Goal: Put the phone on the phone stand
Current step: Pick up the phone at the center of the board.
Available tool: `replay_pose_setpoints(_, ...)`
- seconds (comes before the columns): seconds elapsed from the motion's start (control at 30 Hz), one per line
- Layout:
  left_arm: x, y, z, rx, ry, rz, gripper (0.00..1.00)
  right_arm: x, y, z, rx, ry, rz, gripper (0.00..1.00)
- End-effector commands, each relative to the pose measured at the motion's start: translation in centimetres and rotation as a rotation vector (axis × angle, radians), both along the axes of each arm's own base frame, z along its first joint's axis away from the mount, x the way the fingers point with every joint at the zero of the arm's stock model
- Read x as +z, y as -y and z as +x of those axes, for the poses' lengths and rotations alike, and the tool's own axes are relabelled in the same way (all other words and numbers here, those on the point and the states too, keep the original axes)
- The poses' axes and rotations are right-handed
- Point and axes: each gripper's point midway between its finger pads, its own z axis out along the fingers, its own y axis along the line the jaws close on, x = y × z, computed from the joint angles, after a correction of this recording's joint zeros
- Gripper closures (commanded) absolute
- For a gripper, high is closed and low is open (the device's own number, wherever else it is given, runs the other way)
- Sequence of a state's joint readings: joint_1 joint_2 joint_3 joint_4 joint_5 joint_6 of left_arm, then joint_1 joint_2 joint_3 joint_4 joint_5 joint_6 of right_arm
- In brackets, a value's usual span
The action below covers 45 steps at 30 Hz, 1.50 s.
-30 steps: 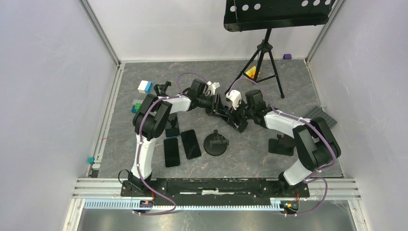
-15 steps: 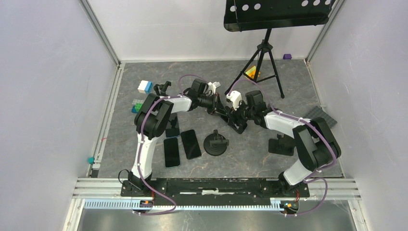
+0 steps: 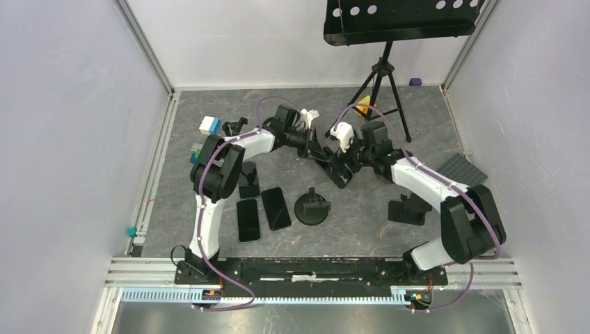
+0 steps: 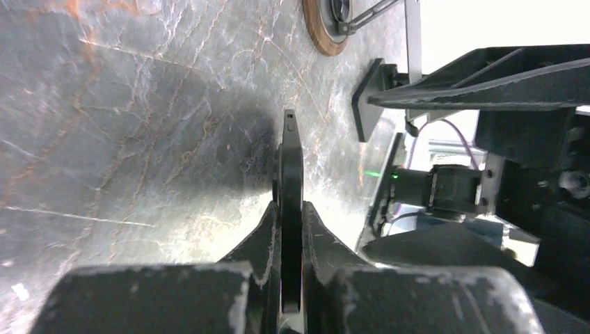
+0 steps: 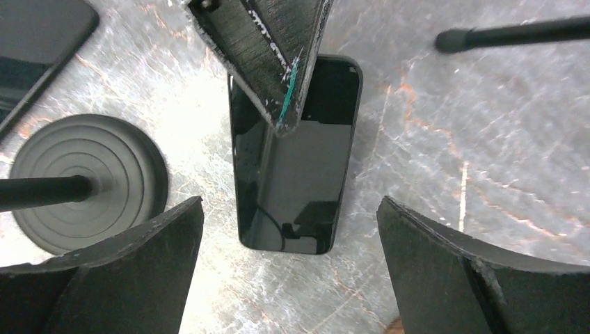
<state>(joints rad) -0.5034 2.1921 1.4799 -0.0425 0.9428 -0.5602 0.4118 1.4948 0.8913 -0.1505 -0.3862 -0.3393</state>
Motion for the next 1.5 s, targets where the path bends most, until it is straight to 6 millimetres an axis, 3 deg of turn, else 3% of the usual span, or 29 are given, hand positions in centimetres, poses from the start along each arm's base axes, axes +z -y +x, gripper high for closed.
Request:
replay_pose_setpoints(0.0,8.5,-0.9,1.0,-0.094,0.306,-0.044,0.98,5.5,-0.2,0.2,0.052,0.101,0.042,0.02)
replay_pose_setpoints(0.33,17.0,-3.4,-0.9,-0.239,0.629,0.004,0.98,12.6,-0.6,0.0,0.101,0.256,0.104,0.03)
replay_pose_setpoints(0.5,18.3,-5.0,-0.9,-0.153,0.667,0.089,0.98,15.4,-1.6,0.0,0.113,0.284,0.180,0.02)
replay_pose_setpoints(0.63,19.4,-5.1,-1.0,-0.049,0.647,0.065,0.98,16.9,-1.7,0.2,0.068,0.318,0.221,0.02)
replay_pose_setpoints(0.83,21.4,-5.1,-1.3,0.051,0.622,0.015,0.98,17.7,-2.5,0.0,0.070,0.337,0.207,0.02)
replay_pose_setpoints(1.03,22.1,-4.7,-1.2,0.112,0.578,-0.039,0.98,17.9,-4.0,-0.7,0.093,0.356,0.172,0.02)
replay_pose_setpoints(1.47,23.3,-4.3,-2.2,0.121,0.544,-0.134,0.98,16.5,-3.2,0.7,0.000,0.360,0.099,0.02)
